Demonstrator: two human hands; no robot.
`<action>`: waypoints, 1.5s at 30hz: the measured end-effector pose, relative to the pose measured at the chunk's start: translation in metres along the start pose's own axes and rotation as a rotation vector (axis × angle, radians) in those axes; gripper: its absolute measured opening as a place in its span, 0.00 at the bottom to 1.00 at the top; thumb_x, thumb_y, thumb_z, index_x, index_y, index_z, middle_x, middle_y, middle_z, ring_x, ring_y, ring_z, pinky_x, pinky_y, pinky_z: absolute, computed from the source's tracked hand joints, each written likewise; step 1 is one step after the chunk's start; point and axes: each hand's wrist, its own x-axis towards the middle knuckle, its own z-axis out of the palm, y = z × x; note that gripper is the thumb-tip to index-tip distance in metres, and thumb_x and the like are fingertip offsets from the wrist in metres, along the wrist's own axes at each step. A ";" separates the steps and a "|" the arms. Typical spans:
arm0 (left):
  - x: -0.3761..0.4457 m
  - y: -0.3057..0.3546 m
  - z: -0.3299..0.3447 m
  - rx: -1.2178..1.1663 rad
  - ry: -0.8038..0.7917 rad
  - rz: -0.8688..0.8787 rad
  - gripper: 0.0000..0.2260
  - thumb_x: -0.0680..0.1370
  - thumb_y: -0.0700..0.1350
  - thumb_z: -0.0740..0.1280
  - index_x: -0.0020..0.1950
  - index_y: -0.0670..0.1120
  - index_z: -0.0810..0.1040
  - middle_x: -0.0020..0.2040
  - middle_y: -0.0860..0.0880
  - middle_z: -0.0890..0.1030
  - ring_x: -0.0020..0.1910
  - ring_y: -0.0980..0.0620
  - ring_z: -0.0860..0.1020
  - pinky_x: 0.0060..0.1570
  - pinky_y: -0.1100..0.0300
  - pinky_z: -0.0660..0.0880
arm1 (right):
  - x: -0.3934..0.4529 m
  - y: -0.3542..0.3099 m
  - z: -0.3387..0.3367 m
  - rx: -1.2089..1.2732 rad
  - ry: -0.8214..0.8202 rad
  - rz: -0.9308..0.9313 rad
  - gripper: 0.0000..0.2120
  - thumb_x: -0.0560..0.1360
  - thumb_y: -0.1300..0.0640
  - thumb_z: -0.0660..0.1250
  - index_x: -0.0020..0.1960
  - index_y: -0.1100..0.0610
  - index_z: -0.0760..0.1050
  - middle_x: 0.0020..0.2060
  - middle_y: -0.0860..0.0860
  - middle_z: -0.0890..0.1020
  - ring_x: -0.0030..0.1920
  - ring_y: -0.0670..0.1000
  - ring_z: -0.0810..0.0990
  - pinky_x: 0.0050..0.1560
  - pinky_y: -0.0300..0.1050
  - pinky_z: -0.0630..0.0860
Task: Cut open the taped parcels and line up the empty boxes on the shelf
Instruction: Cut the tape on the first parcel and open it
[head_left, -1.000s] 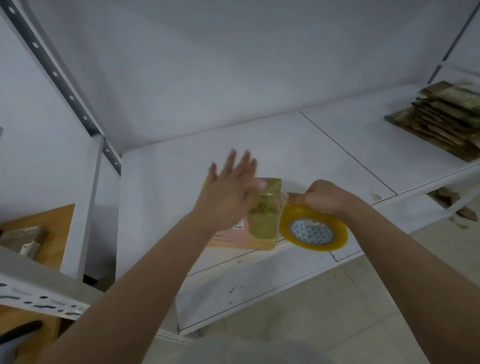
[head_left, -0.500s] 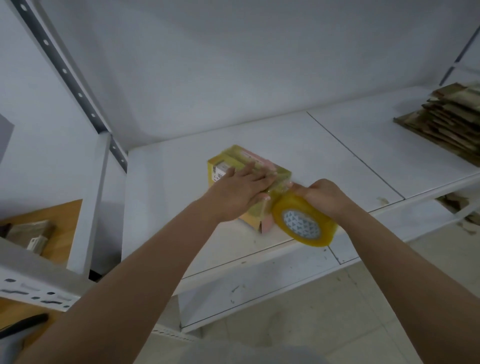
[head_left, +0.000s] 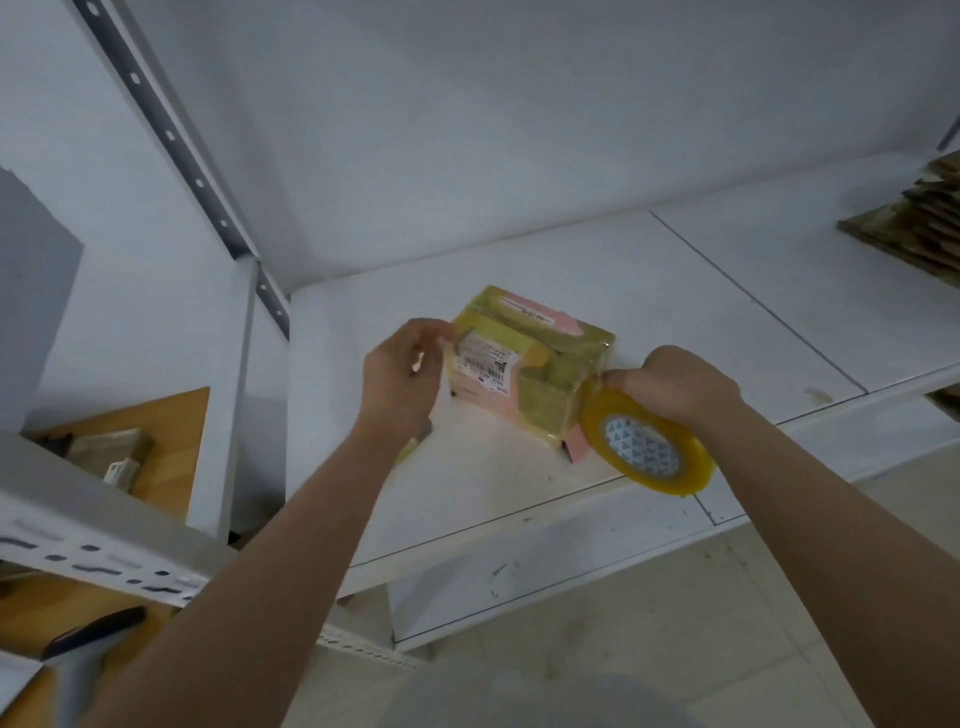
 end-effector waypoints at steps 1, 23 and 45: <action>-0.003 -0.009 -0.008 0.138 0.044 -0.073 0.09 0.80 0.40 0.63 0.54 0.49 0.80 0.50 0.52 0.82 0.45 0.65 0.78 0.48 0.64 0.72 | -0.001 0.000 0.001 -0.011 0.013 0.000 0.22 0.73 0.35 0.63 0.46 0.55 0.74 0.38 0.51 0.76 0.42 0.54 0.77 0.44 0.46 0.69; -0.019 0.039 0.009 -0.016 -0.240 0.311 0.14 0.83 0.50 0.54 0.44 0.45 0.75 0.36 0.51 0.77 0.34 0.51 0.75 0.35 0.60 0.71 | -0.011 0.006 0.003 0.043 0.047 -0.022 0.26 0.76 0.32 0.57 0.46 0.56 0.74 0.38 0.51 0.77 0.44 0.55 0.78 0.45 0.47 0.72; 0.020 0.041 0.106 0.356 -0.548 0.275 0.14 0.84 0.51 0.53 0.49 0.47 0.75 0.41 0.48 0.81 0.41 0.46 0.79 0.43 0.51 0.76 | -0.018 0.072 -0.005 0.005 -0.321 -0.032 0.18 0.78 0.41 0.64 0.54 0.57 0.76 0.54 0.54 0.77 0.54 0.53 0.76 0.56 0.45 0.71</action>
